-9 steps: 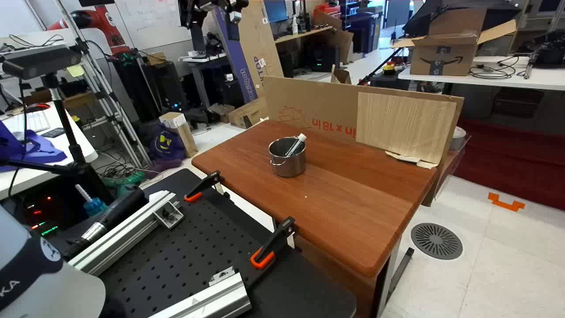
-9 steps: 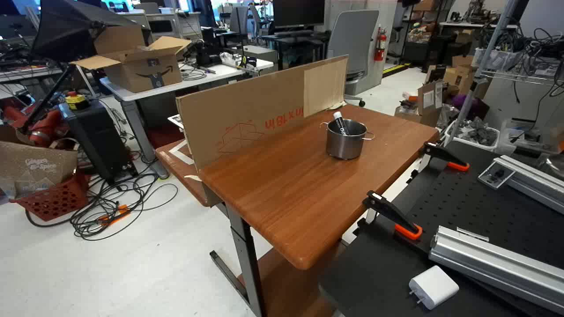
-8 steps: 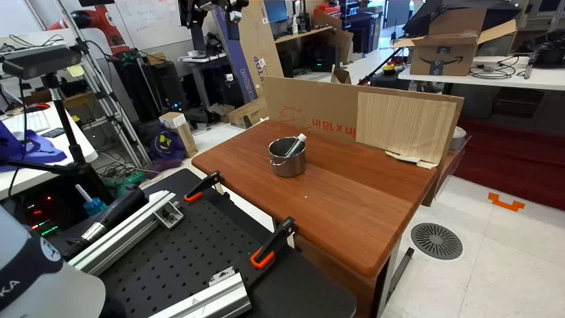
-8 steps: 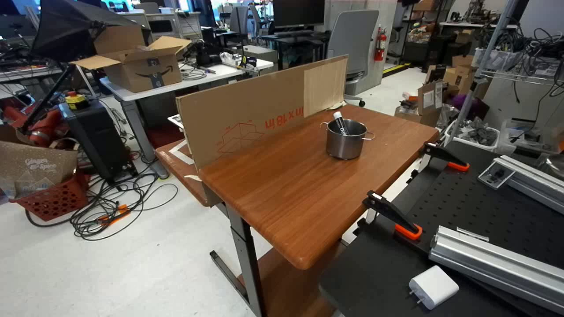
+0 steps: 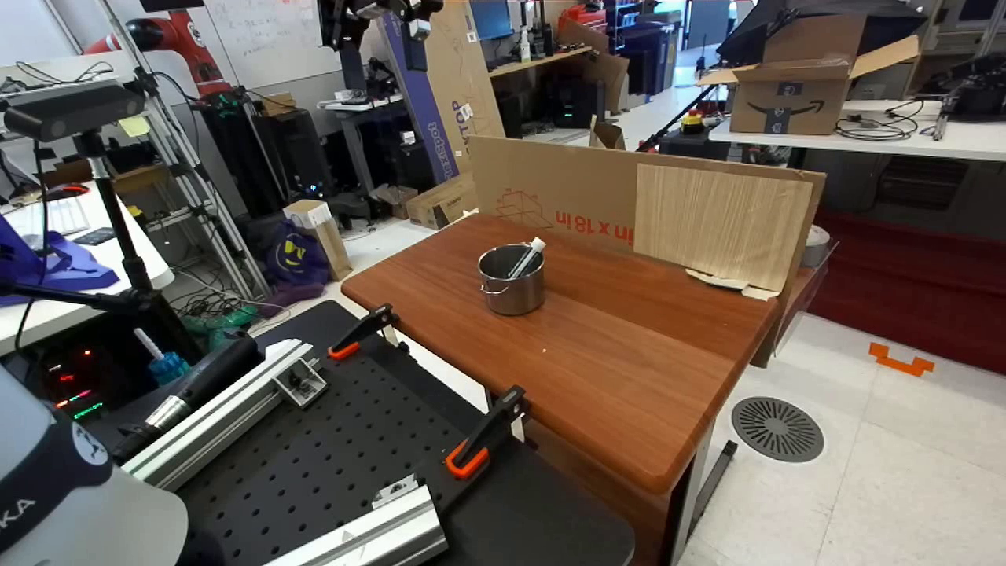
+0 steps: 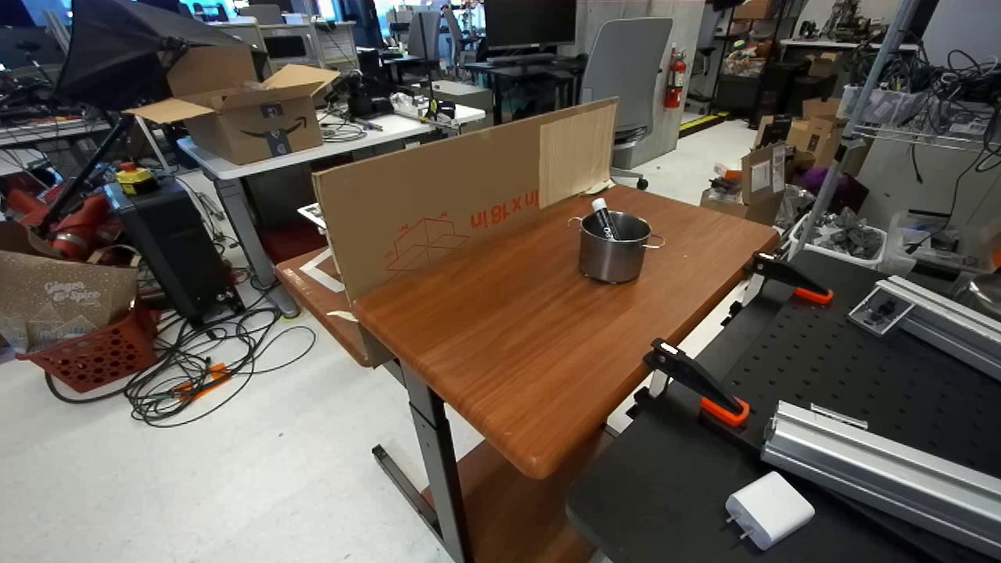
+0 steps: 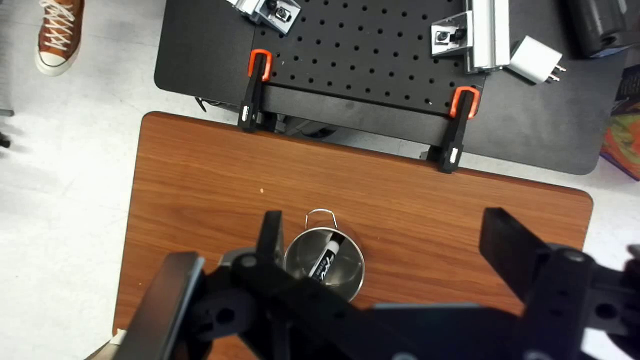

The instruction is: Remove the marker from the pot.

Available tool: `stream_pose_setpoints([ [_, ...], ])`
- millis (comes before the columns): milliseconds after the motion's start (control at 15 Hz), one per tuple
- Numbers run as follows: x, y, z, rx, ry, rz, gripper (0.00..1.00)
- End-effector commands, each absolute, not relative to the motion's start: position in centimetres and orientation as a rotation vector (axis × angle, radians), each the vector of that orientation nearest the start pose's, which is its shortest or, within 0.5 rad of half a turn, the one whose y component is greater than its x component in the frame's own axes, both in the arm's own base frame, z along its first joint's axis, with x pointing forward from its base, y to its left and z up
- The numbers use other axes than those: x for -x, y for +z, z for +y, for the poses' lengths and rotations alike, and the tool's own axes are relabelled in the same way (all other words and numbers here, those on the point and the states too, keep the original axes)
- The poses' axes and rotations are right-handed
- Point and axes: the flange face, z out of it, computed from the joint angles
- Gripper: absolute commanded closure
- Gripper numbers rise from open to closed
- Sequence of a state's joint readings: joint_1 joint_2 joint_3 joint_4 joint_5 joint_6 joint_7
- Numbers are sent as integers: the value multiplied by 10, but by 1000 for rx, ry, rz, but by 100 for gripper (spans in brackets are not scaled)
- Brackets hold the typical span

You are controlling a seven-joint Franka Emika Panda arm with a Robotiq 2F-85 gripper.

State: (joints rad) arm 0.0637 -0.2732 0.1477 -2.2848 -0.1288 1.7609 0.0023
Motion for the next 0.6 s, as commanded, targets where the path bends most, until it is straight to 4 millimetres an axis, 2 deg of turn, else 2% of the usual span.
stream_pose_setpoints([
  [0, -428, 445, 83, 3282, 394, -394, 0],
  [533, -431, 446, 79, 3275, 358, -360, 0],
])
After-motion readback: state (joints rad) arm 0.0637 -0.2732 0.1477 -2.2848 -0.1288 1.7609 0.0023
